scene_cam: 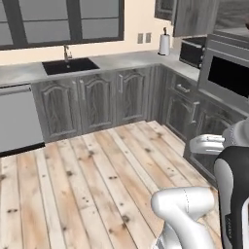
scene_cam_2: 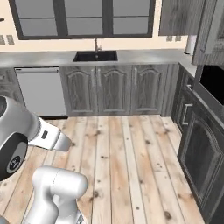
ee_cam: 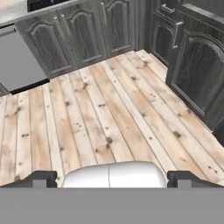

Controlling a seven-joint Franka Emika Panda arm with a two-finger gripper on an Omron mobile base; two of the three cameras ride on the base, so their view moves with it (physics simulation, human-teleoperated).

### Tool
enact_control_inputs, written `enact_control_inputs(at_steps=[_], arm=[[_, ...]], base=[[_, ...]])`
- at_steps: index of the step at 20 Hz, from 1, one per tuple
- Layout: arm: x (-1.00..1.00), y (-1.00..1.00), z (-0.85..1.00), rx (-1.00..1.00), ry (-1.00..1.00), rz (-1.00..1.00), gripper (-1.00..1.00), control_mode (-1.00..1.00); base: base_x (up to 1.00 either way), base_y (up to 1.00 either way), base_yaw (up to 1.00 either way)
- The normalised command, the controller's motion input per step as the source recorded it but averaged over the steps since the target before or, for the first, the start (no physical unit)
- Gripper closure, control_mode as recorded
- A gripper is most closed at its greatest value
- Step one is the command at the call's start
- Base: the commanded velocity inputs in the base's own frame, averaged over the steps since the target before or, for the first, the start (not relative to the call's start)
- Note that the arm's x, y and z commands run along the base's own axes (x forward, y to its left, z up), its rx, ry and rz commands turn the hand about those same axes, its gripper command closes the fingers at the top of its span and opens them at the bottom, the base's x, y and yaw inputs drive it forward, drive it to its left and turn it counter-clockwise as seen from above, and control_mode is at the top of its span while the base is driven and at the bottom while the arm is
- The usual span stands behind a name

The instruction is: Take the smaller bowl and place it next to the appetizer plate on the dining counter , and place the larger bowl next to the plate with cooked food.

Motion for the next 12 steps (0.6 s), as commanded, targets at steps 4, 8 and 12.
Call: enact_control_inputs(at_steps=[4, 8, 12], arm=[[0.0, 0.0, 0.0, 0.0, 0.0, 0.0, -1.0, 1.0], [0.0, 0.0, 0.0, 0.0, 0.0, 0.0, -1.0, 1.0], [0.0, 0.0, 0.0, 0.0, 0.0, 0.0, -1.0, 1.0]], base=[[1.0, -0.01, -0.32], [0.99, -0.19, -0.37], [0.82, -0.31, -0.42]])
